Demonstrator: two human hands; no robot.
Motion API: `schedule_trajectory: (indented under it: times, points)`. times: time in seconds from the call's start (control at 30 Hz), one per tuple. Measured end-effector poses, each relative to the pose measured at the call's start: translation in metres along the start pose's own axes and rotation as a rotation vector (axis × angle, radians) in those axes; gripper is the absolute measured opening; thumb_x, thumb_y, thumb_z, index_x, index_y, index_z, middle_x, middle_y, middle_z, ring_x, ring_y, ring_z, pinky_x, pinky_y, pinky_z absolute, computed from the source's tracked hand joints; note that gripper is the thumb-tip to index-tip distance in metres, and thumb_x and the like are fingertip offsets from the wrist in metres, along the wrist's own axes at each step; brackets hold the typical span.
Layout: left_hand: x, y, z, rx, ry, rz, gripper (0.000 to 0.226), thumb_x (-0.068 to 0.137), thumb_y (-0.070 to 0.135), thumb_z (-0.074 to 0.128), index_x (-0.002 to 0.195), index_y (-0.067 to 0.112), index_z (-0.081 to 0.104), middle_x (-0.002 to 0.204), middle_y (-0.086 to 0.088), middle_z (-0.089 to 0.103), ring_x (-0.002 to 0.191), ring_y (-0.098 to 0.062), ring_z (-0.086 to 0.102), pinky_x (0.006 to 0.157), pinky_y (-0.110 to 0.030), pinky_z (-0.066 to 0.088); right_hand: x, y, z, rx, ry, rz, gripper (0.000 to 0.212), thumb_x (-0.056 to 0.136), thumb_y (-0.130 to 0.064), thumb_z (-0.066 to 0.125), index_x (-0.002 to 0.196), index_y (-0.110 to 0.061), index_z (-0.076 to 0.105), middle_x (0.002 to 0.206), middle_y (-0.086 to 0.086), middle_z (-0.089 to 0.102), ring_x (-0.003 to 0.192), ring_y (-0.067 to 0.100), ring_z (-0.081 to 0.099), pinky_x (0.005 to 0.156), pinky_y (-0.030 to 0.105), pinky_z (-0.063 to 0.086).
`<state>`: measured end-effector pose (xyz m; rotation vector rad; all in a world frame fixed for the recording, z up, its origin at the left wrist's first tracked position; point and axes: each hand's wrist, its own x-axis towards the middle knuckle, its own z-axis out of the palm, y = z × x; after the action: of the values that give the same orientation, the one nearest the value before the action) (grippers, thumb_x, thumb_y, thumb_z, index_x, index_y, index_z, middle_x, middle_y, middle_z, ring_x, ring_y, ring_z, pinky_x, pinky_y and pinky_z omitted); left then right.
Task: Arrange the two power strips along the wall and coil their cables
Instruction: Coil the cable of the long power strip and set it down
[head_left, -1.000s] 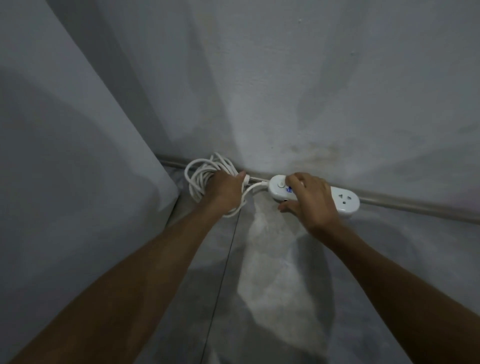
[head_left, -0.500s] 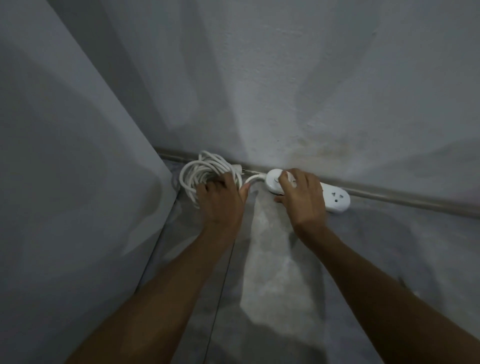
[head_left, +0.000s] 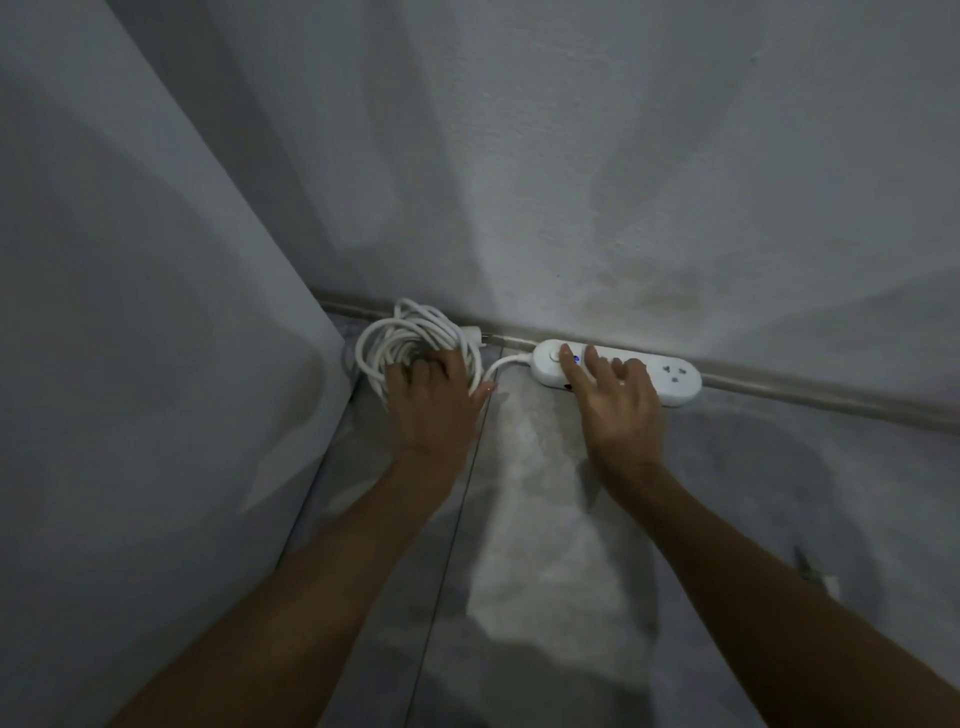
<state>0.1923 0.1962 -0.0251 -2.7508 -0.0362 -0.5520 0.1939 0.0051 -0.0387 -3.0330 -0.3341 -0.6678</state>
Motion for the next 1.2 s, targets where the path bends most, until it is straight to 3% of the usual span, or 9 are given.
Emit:
schedule_trajectory:
  times: [0.17,0.3,0.37,0.43,0.53,0.67,0.83,1.03,1.2]
  points:
    - [0.009,0.001,0.000,-0.047,-0.086,-0.016,0.067,0.086,0.062,0.026,0.084,0.008,0.066,0.063,-0.008,0.064,0.065,-0.024,0.060,0.078,-0.041,0.032,0.006,-0.003,-0.001,-0.075,-0.051,-0.032,0.036,0.072,-0.001,0.060,0.104,-0.012,0.071,0.108,0.013,0.070,0.076,0.033,0.066,0.062,0.035,0.055]
    - [0.011,-0.002,0.002,-0.121,-0.078,-0.023,0.062,0.090,0.060,0.033,0.085,0.006,0.063,0.075,-0.015,0.065,0.080,-0.031,0.060,0.089,-0.046,0.036,-0.004,0.005,0.001,-0.054,0.075,-0.113,0.042,0.087,0.003,0.040,0.114,-0.010,0.069,0.117,0.015,0.068,0.090,0.034,0.069,0.074,0.039,0.057]
    - [0.004,-0.002,0.000,-0.106,-0.074,-0.036,0.065,0.090,0.059,0.035,0.095,0.001,0.064,0.092,-0.022,0.065,0.096,-0.037,0.058,0.103,-0.051,0.034,-0.013,0.010,0.002,-0.027,0.143,-0.152,0.045,0.096,0.006,0.032,0.122,-0.010,0.066,0.124,0.014,0.065,0.099,0.032,0.068,0.083,0.039,0.057]
    - [0.000,-0.001,-0.002,-0.078,-0.061,-0.059,0.073,0.087,0.061,0.039,0.110,-0.004,0.061,0.110,-0.027,0.062,0.111,-0.041,0.055,0.110,-0.053,0.028,-0.014,0.013,0.000,-0.004,0.136,-0.151,0.047,0.094,0.007,0.033,0.124,-0.010,0.064,0.126,0.013,0.064,0.101,0.032,0.067,0.085,0.039,0.057]
    - [-0.003,0.002,-0.006,-0.099,0.025,-0.070,0.082,0.082,0.059,0.047,0.128,-0.009,0.048,0.126,-0.029,0.056,0.123,-0.043,0.050,0.111,-0.054,0.027,-0.009,0.016,-0.004,0.071,0.100,-0.129,0.049,0.082,0.007,0.035,0.118,-0.004,0.066,0.122,0.015,0.066,0.099,0.034,0.067,0.080,0.040,0.058]
    - [-0.008,0.008,-0.007,-0.170,0.072,0.008,0.074,0.090,0.050,0.050,0.139,-0.005,0.043,0.144,-0.025,0.043,0.137,-0.040,0.028,0.114,-0.057,0.020,-0.009,0.023,-0.008,0.162,0.059,-0.129,0.046,0.081,0.008,0.037,0.119,0.000,0.061,0.125,0.014,0.063,0.104,0.035,0.064,0.082,0.040,0.057]
    - [-0.020,0.009,-0.015,-0.116,-0.063,0.156,0.078,0.087,0.047,0.051,0.145,-0.001,0.034,0.154,-0.020,0.029,0.144,-0.036,0.022,0.115,-0.058,0.014,-0.016,0.026,-0.017,0.211,0.072,-0.085,0.044,0.078,0.013,0.064,0.120,-0.001,0.061,0.123,0.012,0.064,0.105,0.035,0.062,0.071,0.037,0.056]
    - [-0.031,0.019,-0.020,-0.141,-0.161,0.217,0.079,0.087,0.044,0.049,0.149,0.001,0.027,0.157,-0.018,0.021,0.147,-0.032,0.015,0.116,-0.057,0.006,-0.025,0.030,-0.011,0.162,0.104,-0.091,0.043,0.083,0.012,0.061,0.124,-0.001,0.059,0.123,0.012,0.064,0.109,0.035,0.060,0.086,0.041,0.053]
    - [-0.034,0.034,-0.027,-0.182,-0.202,0.251,0.077,0.090,0.043,0.046,0.149,0.000,0.025,0.158,-0.018,0.020,0.147,-0.032,0.015,0.117,-0.055,-0.002,-0.029,0.036,-0.015,0.172,0.107,-0.095,0.033,0.088,-0.006,0.060,0.120,0.004,0.061,0.119,0.017,0.065,0.108,0.036,0.062,0.099,0.044,0.048]
